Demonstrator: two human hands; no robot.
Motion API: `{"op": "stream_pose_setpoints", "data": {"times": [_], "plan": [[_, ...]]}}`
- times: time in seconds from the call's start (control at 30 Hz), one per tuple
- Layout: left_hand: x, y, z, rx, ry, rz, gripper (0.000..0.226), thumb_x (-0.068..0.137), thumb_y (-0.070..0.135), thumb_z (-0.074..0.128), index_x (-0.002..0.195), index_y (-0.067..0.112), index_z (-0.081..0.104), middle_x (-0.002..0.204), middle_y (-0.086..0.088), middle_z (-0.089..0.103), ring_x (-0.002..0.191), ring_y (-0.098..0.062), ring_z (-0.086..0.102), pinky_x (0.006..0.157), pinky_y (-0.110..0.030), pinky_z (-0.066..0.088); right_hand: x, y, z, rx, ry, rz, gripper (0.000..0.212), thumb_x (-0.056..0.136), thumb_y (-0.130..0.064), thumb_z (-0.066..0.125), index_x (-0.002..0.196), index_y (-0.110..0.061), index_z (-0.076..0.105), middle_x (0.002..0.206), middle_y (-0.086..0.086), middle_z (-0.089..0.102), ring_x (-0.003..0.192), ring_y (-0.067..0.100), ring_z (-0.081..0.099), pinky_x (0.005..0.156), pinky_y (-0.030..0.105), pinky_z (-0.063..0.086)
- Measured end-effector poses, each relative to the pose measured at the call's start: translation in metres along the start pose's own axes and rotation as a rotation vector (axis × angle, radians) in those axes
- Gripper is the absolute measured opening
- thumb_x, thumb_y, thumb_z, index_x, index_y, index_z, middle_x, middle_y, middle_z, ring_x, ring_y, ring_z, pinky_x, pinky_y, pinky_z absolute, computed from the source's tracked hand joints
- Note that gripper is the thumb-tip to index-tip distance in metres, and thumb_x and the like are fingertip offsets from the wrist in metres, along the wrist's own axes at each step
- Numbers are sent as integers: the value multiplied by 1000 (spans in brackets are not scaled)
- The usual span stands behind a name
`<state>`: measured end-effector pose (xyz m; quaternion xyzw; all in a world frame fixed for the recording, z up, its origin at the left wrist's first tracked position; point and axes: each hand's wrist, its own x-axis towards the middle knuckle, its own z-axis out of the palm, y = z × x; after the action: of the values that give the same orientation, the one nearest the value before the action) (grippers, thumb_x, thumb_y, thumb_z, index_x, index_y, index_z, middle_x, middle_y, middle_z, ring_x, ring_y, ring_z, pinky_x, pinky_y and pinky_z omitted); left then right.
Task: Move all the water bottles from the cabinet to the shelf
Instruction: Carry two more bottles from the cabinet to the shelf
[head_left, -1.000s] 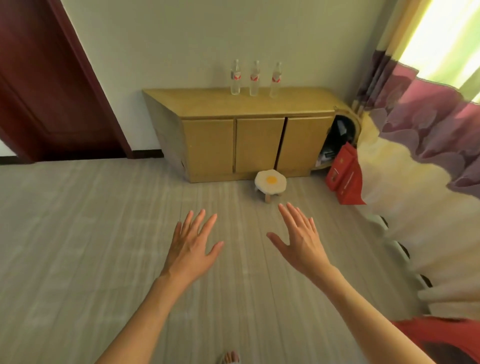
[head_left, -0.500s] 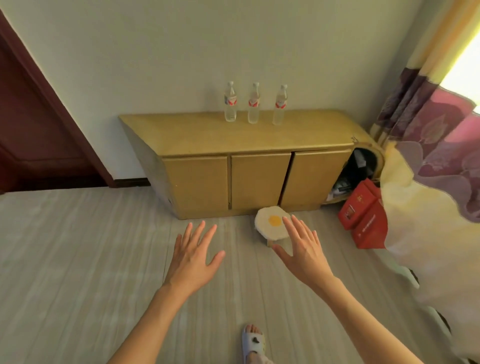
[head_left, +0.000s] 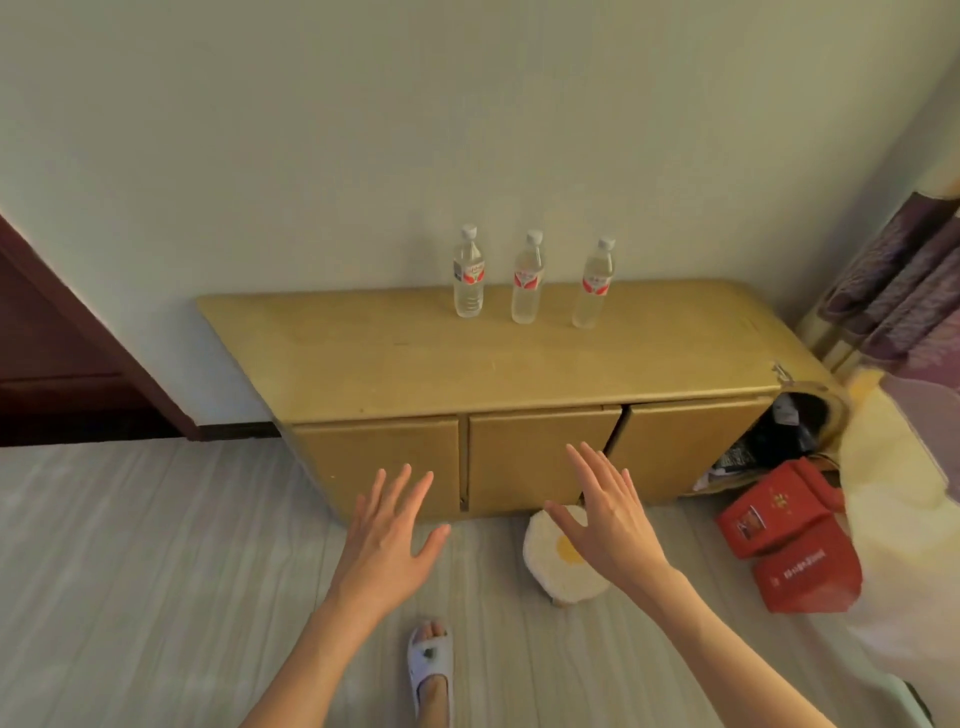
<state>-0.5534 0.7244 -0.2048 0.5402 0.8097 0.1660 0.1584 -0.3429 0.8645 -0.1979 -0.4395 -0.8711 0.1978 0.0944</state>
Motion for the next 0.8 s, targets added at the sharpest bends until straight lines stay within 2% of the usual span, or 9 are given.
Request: {"op": "stream_pose_setpoints", "data": {"times": [0.1, 0.2, 0.4, 0.63, 0.73, 0.8], "plan": [[71, -26, -11, 12, -22, 36, 82, 71, 72, 13, 142, 31, 10, 154, 3, 3, 140, -19, -8, 113, -40, 1, 65, -4, 7, -2, 19, 51, 70, 89, -48, 44, 145, -22, 10, 154, 4, 14, 142, 21, 7, 116, 41, 7], [141, -43, -31, 33, -11, 73, 92, 65, 79, 7, 142, 29, 15, 153, 0, 9, 141, -21, -1, 113, -39, 5, 125, -14, 6, 3, 48, 88, 69, 89, -46, 46, 144, -22, 13, 153, 6, 17, 142, 22, 11, 116, 42, 11], [257, -46, -67, 48, 11, 182, 81, 70, 65, 13, 141, 27, 20, 152, -3, 15, 141, -23, 5, 114, -40, 7, 223, -10, -10, -1, 65, 140, 69, 89, -48, 45, 144, -21, 14, 153, 6, 17, 142, 21, 10, 116, 41, 8], [372, -49, -66, 81, 10, 246, 74, 77, 60, 17, 141, 24, 23, 150, -6, 23, 140, -27, 10, 114, -43, 12, 337, 20, -13, -29, 58, 161, 70, 87, -48, 47, 143, -19, 18, 152, 8, 22, 141, 25, 14, 114, 44, 10], [416, -46, -65, 66, -8, 224, 69, 80, 56, 23, 141, 24, 23, 150, -6, 22, 140, -27, 10, 114, -41, 12, 392, 32, -17, 0, 76, 154, 67, 88, -41, 52, 142, -16, 21, 150, 12, 26, 140, 28, 18, 114, 46, 14], [450, -41, -67, 51, -3, 218, 63, 84, 47, 34, 140, 21, 26, 149, -9, 25, 139, -29, 12, 112, -39, 13, 429, 39, -24, 27, 86, 143, 66, 89, -36, 53, 142, -15, 20, 149, 14, 27, 138, 29, 22, 111, 43, 21]]}}
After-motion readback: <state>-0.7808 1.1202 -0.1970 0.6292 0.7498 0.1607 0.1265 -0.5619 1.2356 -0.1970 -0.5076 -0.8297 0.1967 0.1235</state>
